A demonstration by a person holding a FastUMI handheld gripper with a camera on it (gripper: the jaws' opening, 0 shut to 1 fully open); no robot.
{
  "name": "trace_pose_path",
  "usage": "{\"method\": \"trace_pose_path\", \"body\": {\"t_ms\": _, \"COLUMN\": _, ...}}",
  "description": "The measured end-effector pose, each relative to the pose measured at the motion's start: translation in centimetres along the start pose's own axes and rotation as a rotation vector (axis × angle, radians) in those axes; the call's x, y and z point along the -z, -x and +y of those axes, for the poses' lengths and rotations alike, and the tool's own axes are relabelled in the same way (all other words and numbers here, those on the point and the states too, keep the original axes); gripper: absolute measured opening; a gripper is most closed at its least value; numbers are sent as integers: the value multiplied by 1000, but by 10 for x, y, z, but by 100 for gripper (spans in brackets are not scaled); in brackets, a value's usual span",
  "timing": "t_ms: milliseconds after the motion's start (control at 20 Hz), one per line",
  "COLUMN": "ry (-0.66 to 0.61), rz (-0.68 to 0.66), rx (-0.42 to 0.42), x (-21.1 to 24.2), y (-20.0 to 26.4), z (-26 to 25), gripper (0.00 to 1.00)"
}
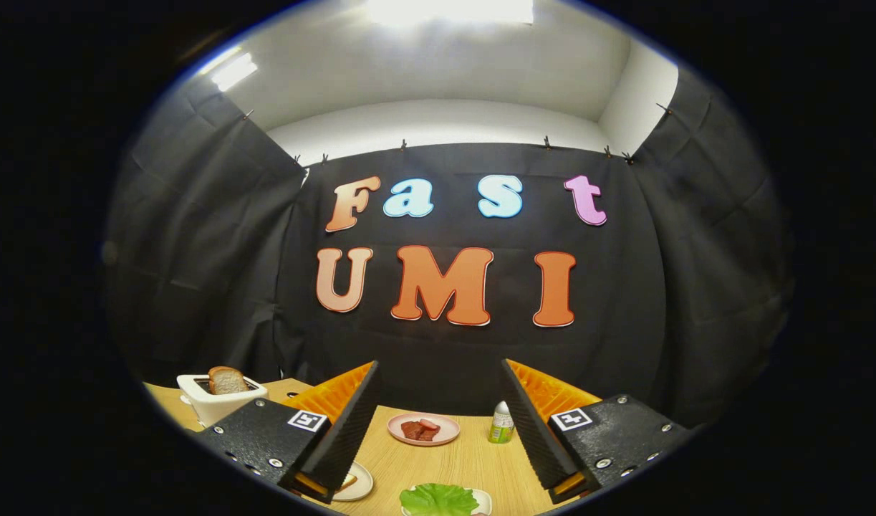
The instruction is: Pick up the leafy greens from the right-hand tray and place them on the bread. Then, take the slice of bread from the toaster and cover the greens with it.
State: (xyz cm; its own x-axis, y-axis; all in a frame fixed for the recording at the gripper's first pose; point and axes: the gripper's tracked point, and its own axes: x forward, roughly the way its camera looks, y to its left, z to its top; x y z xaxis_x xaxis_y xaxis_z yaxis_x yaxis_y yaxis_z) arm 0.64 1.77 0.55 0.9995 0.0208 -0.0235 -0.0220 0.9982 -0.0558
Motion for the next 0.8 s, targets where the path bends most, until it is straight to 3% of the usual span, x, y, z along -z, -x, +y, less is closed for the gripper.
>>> {"method": "trace_pose_path", "body": {"t_ms": 800, "ry": -132, "rz": 2, "rx": -27, "x": -13, "y": -3, "z": -8, "gripper": 98}}
